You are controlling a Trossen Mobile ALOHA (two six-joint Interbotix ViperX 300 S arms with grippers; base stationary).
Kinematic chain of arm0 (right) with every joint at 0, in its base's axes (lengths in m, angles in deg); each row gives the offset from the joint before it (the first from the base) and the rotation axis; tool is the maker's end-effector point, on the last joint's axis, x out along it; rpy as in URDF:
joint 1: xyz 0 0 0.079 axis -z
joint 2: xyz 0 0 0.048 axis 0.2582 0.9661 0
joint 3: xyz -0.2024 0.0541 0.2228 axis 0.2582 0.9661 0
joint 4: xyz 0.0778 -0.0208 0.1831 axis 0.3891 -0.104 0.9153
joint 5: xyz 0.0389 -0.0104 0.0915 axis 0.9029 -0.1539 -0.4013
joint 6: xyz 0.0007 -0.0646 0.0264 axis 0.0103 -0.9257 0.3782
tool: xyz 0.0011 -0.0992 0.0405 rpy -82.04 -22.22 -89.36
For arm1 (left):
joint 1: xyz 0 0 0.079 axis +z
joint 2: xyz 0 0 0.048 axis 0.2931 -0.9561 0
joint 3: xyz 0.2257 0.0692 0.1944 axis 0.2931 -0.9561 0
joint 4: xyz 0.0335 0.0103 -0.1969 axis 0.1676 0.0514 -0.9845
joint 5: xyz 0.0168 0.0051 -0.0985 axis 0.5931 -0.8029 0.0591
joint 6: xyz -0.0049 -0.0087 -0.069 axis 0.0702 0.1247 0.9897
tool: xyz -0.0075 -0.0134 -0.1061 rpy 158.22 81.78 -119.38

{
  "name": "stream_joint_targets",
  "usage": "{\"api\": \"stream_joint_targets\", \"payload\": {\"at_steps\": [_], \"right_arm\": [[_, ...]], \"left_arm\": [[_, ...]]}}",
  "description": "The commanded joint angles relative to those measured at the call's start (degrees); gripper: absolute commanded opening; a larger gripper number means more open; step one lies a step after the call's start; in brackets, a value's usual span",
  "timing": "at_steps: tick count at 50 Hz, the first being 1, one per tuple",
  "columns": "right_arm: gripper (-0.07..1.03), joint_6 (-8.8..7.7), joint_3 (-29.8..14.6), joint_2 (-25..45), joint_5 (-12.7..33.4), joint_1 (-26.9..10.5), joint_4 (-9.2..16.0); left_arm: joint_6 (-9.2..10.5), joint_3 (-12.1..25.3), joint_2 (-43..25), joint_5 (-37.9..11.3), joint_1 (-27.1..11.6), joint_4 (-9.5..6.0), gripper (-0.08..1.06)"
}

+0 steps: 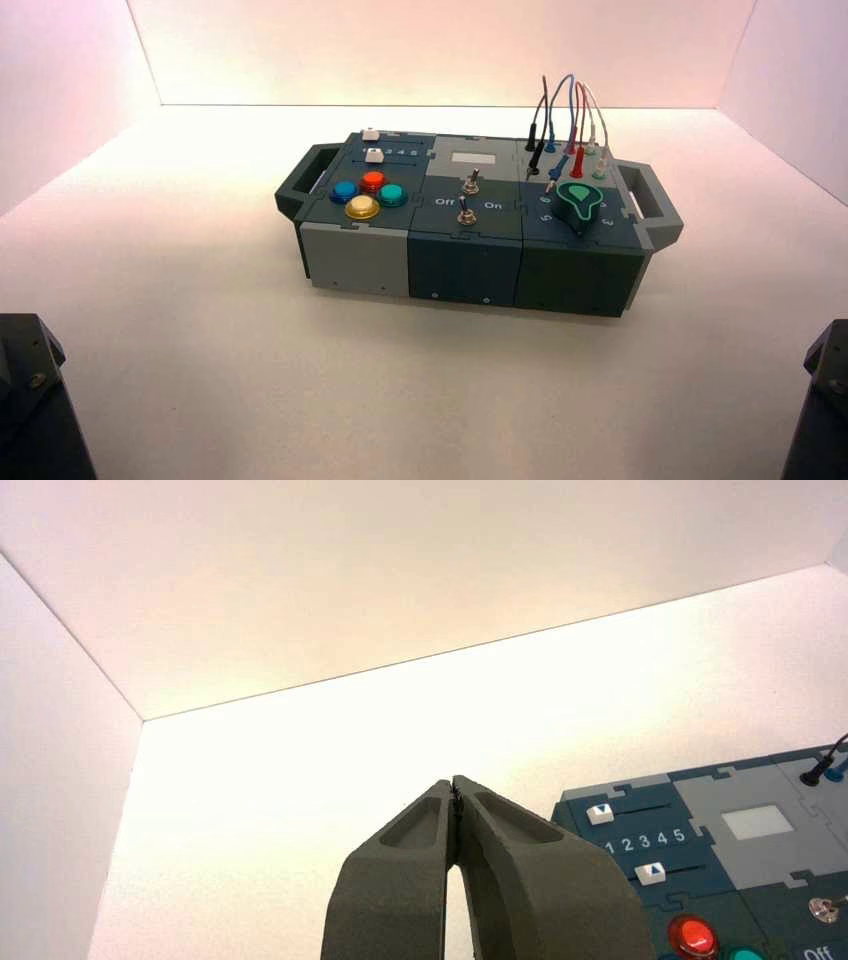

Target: Turn the knob to position 1.

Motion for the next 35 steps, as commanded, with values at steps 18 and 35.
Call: {"api": "stream_joint_targets", "payload": {"at_steps": [18, 35], "right_arm": [[-0.02, 0.18, -0.6, 3.3, 0.0, 0.2, 1.8], [-0.02, 0.18, -1.0, 6.3, 0.8, -0.2, 2.5]], "left_arm": [[-0.09, 0.8, 1.2, 0.3, -0.2, 0.09, -0.03], [-0.18, 0.6, 0.9, 0.4, -0.2, 0.09, -0.03]]}}
